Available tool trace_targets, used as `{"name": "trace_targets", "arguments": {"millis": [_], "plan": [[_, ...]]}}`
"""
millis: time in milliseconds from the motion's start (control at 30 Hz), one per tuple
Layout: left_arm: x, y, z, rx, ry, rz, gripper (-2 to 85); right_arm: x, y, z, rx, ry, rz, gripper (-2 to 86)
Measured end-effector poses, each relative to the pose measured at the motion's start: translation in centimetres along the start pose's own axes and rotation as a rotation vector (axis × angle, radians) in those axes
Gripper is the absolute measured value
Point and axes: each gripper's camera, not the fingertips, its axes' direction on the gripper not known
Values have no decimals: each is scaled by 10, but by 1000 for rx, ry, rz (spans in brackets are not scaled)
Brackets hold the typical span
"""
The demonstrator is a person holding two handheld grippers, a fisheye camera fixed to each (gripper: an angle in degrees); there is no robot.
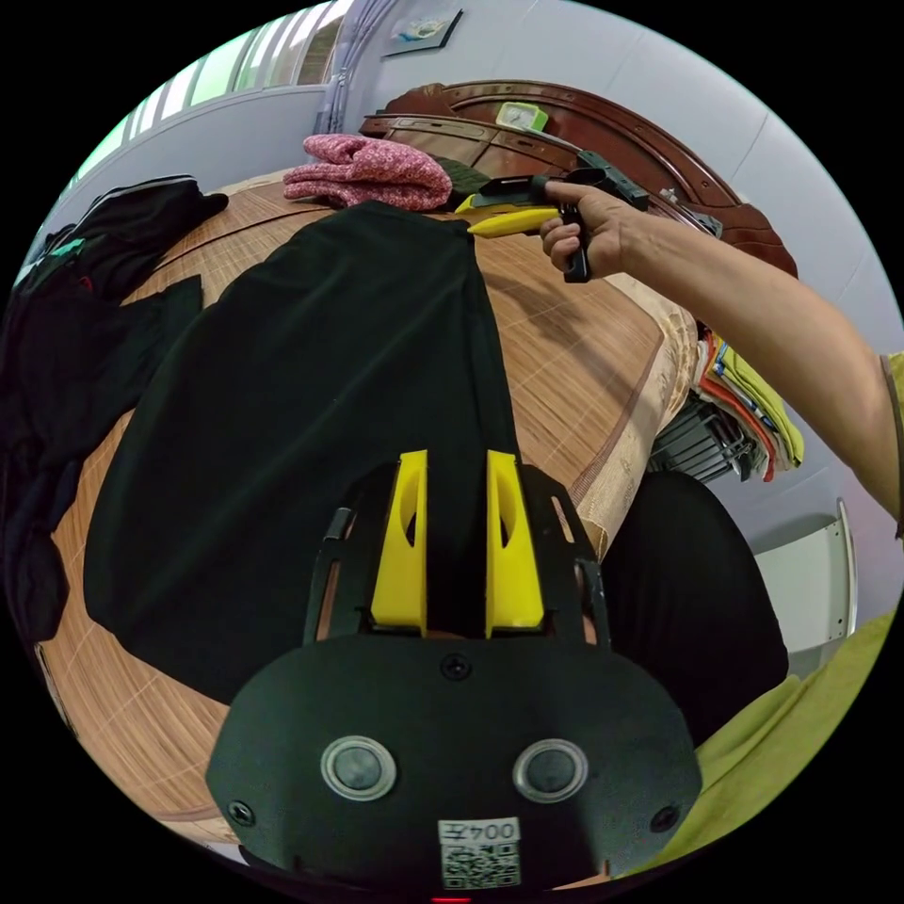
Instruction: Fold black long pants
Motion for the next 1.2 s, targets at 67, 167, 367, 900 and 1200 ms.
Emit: {"name": "trace_targets", "arguments": {"millis": [67, 167, 367, 900, 1200], "plan": [[-3, 1, -1, 1, -1, -3, 84, 2, 5, -4, 53, -24, 15, 86], [-7, 3, -2, -5, -2, -4, 73, 4, 8, 6, 2, -73, 17, 85], [-17, 8, -6, -9, 3, -2, 64, 0, 17, 25, -43, -38, 28, 82], [-73, 49, -56, 235, 171, -19, 10, -126, 59, 31, -29, 430, -421, -1], [-84, 40, -35, -57, 113, 58, 23, -51, 82, 91, -109, 479, -108, 31]]}}
